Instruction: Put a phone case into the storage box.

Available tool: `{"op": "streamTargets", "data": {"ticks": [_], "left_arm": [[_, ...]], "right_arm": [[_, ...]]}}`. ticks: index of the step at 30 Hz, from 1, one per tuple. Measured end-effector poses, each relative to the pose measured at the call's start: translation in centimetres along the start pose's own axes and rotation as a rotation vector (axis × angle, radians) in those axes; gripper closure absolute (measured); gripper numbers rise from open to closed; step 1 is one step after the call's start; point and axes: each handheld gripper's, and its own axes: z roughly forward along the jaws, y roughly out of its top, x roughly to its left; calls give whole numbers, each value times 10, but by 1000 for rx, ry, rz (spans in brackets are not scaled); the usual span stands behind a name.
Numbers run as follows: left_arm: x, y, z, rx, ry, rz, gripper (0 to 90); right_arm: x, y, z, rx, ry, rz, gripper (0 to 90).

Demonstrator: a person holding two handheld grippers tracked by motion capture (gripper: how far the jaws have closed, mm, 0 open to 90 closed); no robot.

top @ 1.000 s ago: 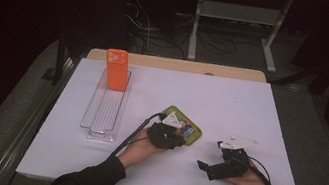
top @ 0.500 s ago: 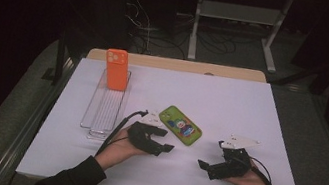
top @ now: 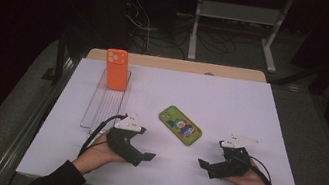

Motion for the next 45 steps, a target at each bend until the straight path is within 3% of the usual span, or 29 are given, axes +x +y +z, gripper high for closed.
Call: {"op": "streamTargets", "data": {"ticks": [4,7,10,11,17,24,34,45], "left_arm": [[-1,-6,1,10,-30,-9,0],[-3,-9,2,27,-26,-6,0],[-6,-7,0,22,-7,29,0],[-6,-7,0,17,-5,28,0],[-2,-6,-3,13,7,25,0],[-4,-4,-2,13,34,36,0],[-1,-4,-4,4,46,24,0],[3,-4,-5,-9,44,1,0]], "right_arm": [[1,1,1,2,4,-1,0],[3,3,1,7,7,0,0],[5,5,2,32,3,-4,0],[6,5,2,41,-1,-22,0],[6,8,6,125,1,-10,0],[3,17,8,153,-4,5,0],[-2,43,18,191,27,-3,0],[-2,84,37,177,32,-17,0]]}}
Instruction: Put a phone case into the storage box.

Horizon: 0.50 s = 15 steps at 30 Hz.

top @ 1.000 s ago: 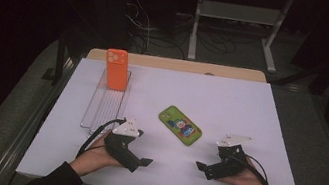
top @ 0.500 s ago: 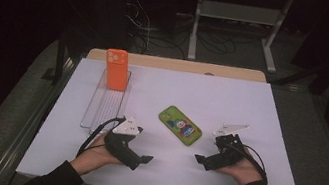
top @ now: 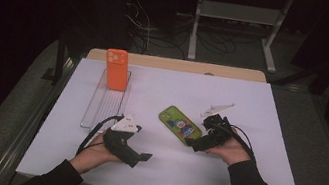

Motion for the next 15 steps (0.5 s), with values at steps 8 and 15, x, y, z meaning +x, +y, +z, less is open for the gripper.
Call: {"op": "streamTargets", "data": {"ticks": [8,15], "left_arm": [[0,0,0,-4,1,-4,0],[0,0,0,0,4,1,0]], "right_arm": [[-4,19,18,18,-1,-14,0],[-8,30,31,35,-18,-20,0]]}}
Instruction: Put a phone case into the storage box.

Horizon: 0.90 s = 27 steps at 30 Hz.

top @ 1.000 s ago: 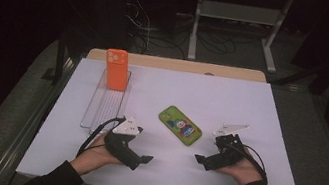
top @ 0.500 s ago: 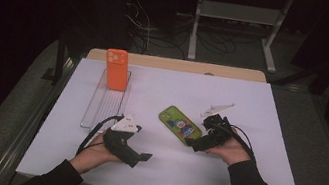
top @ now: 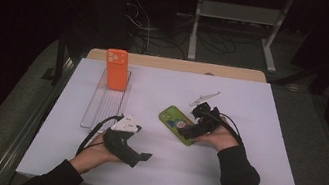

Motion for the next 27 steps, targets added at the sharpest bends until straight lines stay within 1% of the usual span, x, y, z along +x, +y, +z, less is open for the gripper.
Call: {"op": "streamTargets", "data": {"ticks": [3,6,8,10,11,12,15,20,25,27], "left_arm": [[0,0,0,3,0,2,0],[0,0,-1,-2,-2,-4,0],[0,0,-1,-2,-3,-3,0],[0,0,0,1,-2,0,0],[0,0,0,0,-3,-1,0],[0,0,0,-1,-3,-1,0],[1,0,-1,-5,-4,-4,0],[0,0,0,-1,-3,-1,0],[0,0,-1,-1,-2,-1,0],[0,0,-1,0,0,-1,0]], "right_arm": [[-2,2,7,6,-3,4,0],[-5,2,15,23,-21,-8,0],[-6,1,18,36,-27,-5,0],[-7,0,22,35,-26,-16,0],[-7,1,23,43,-27,-7,0],[-6,1,25,51,-26,-9,0],[-5,0,31,70,-44,-25,0],[-2,-2,39,106,-55,-28,0],[0,-4,45,127,-65,-38,0],[1,-5,46,138,-71,-42,34]]}}
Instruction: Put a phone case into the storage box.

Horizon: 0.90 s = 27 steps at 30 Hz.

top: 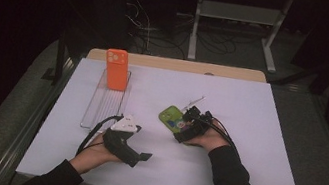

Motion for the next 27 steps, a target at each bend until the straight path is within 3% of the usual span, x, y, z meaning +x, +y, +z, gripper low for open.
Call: {"op": "streamTargets", "data": {"ticks": [7,27], "left_arm": [[0,0,0,0,2,1,0],[-1,3,0,-2,-16,-6,0]], "right_arm": [[-1,-3,0,5,27,2,114],[-5,-5,-5,-6,44,-6,149]]}}
